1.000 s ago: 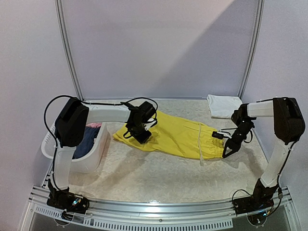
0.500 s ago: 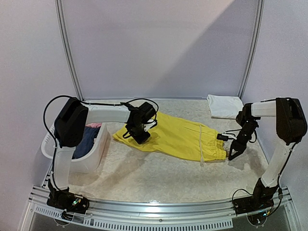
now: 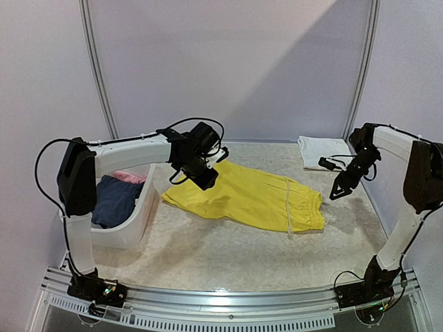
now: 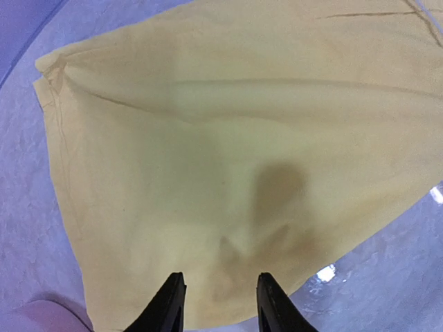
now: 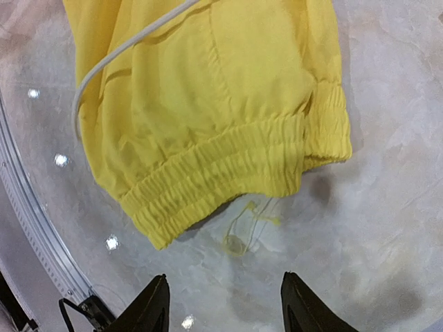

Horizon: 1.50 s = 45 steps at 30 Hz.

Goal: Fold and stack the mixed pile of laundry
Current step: Smooth out the rectangle-folded shorts at the center of the board.

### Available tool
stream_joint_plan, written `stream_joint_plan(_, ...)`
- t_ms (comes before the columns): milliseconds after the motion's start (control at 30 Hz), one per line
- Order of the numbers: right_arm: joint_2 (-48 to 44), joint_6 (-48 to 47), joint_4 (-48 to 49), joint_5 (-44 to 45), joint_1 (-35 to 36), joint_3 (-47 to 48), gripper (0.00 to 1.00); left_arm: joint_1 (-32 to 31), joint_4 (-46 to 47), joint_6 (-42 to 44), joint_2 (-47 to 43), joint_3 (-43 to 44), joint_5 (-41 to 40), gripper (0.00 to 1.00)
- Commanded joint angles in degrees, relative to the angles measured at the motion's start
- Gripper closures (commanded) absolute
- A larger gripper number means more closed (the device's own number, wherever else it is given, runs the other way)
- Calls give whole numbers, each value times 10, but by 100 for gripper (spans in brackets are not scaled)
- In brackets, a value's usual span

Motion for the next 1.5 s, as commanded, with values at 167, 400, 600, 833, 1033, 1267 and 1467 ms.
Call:
stream_joint_plan(167,145,31,44,-89,0,86,42,1,32,-96,27,-25,97,64)
stream_joint_plan(400,195,5,18,-132,0,110,46,9,80,-125,42,-83,139,65)
stream_joint_plan(600,218,1,7,-138,1,121,51,9,78,-117,63,-95,129,65)
stream_joint_plan(833,237,4,11,-128,3,120,57,10,73,-112,69,-102,125,66)
stream_joint_plan(1033,230,14,4,-137,-3,137,88,12,61,-106,75,-110,125,70)
stream_joint_plan(1267,213,63,12,-145,-20,155,93,18,61,-101,82,-128,131,76)
stream_joint_plan(1467,214,121,43,-128,-32,146,93,20,67,-101,80,-133,135,76)
